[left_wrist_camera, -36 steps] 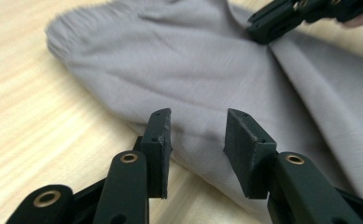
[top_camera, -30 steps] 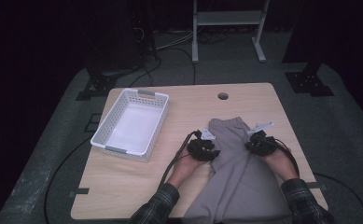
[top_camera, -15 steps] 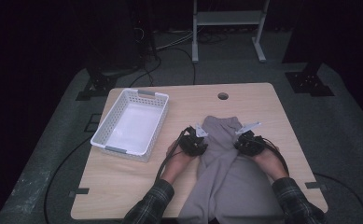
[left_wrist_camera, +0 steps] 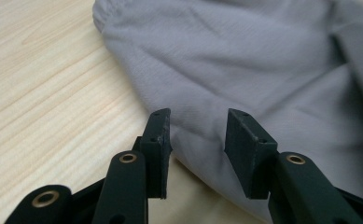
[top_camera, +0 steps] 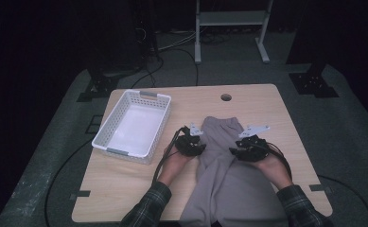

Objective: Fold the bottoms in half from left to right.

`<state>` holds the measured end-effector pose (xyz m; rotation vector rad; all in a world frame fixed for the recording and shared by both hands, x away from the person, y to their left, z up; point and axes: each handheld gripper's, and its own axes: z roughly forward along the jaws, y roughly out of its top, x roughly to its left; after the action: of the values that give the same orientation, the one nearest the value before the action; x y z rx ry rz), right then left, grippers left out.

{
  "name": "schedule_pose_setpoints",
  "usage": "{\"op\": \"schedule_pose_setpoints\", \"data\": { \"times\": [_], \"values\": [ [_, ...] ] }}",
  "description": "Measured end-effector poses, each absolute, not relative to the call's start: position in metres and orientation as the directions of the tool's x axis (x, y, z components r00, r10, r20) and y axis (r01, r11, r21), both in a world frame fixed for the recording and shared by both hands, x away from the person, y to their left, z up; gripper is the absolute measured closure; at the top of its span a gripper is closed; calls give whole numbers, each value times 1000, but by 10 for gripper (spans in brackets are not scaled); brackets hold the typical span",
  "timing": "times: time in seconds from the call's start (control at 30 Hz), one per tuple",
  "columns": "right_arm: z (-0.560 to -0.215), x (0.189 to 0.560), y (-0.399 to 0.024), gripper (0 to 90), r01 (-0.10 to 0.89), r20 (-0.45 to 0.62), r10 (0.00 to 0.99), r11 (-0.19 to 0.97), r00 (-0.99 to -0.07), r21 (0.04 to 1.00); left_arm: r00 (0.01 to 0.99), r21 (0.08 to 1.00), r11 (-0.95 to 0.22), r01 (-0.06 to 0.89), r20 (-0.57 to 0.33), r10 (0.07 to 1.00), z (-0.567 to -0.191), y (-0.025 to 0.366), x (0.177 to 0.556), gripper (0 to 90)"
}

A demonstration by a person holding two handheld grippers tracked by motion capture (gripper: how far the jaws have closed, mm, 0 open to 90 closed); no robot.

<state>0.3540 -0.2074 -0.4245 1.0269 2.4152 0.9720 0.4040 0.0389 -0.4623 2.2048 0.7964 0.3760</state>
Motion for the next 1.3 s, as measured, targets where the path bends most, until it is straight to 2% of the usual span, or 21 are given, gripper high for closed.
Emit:
{"op": "schedule_pose_setpoints", "data": {
  "times": [0.23,0.37,0.57,0.7,0.73,0.83,0.9,1.13,1.3],
  "values": [
    [-426,321,-180,450,438,17,615,540,-788,718,786,757,-483,440,-65,615,-454,51,381,570],
    [-428,309,-159,384,420,34,569,564,-822,711,799,755,-491,435,-71,598,-457,55,365,551],
    [-442,303,-138,360,427,47,537,610,-842,668,809,740,-516,432,-66,583,-464,57,353,552],
    [-454,302,-133,548,429,39,525,646,-850,632,818,708,-571,416,-18,574,-472,52,351,556],
    [-458,303,-132,643,434,39,527,654,-849,619,819,708,-574,412,-12,573,-473,50,350,559],
    [-462,302,-132,813,422,13,527,664,-850,618,819,705,-583,403,6,573,-473,49,350,570],
    [-459,301,-134,882,412,-1,529,663,-849,625,818,706,-580,406,2,575,-473,49,350,585],
    [-438,291,-158,893,400,-11,553,616,-833,678,818,705,-590,395,23,575,-472,46,349,631],
    [-430,281,-192,894,435,-13,610,580,-792,689,818,697,-599,395,30,575,-471,46,349,647]
  ]
}}
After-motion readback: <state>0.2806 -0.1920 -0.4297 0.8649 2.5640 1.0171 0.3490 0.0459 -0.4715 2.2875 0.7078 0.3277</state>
